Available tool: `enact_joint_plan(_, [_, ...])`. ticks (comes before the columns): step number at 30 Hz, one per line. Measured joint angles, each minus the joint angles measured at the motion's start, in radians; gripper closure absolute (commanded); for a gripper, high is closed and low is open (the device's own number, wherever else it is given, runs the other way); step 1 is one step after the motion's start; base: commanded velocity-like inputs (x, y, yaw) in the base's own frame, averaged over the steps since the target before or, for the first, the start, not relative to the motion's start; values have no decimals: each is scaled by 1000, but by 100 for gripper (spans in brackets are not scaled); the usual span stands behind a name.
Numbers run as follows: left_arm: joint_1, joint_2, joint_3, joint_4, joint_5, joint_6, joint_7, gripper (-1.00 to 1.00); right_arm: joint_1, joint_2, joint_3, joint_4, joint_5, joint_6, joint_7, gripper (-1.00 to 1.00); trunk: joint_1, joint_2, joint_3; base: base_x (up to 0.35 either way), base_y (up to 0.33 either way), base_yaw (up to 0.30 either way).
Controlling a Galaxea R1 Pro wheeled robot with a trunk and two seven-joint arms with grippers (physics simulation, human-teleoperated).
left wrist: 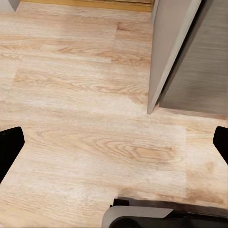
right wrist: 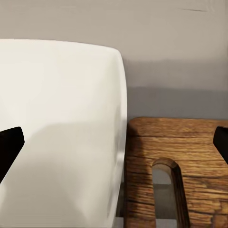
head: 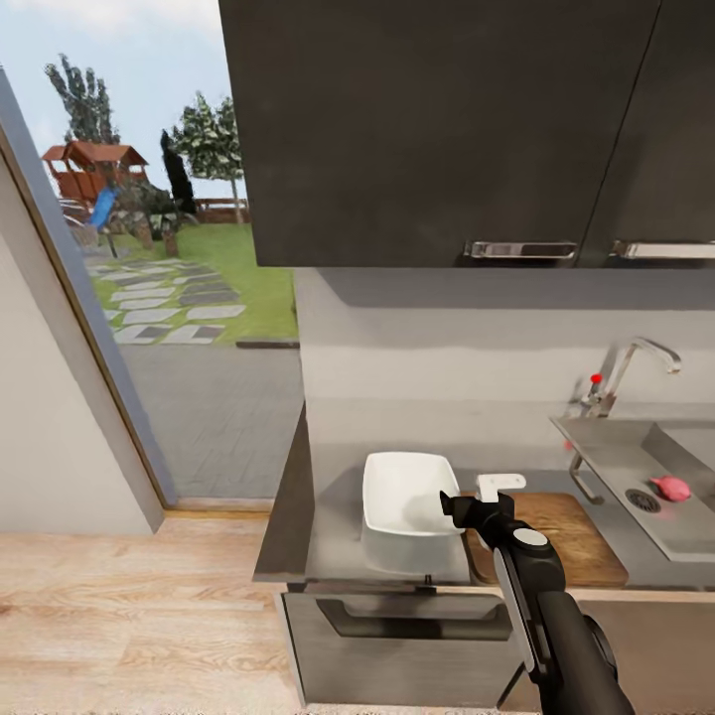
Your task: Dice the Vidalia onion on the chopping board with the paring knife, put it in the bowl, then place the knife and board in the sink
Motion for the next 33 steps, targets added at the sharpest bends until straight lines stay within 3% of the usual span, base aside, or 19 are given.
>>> enact_joint_plan(15, [0,0,0,6,-1,0,0,-100,0,-1,0,0,-4,0,2,-100,0,0,-23,0,0,0])
enact_joint_plan(23, [0,0,0,6,-1,0,0,-100,0,-14,-4,0,-96,-2,4,-100,0,0,-27,0,0,0])
enact_joint_plan(33, [0,0,0,6,-1,0,0,-100,0,-15,-5,0,-108,-3,5,-100,0,0,-28,0,0,0])
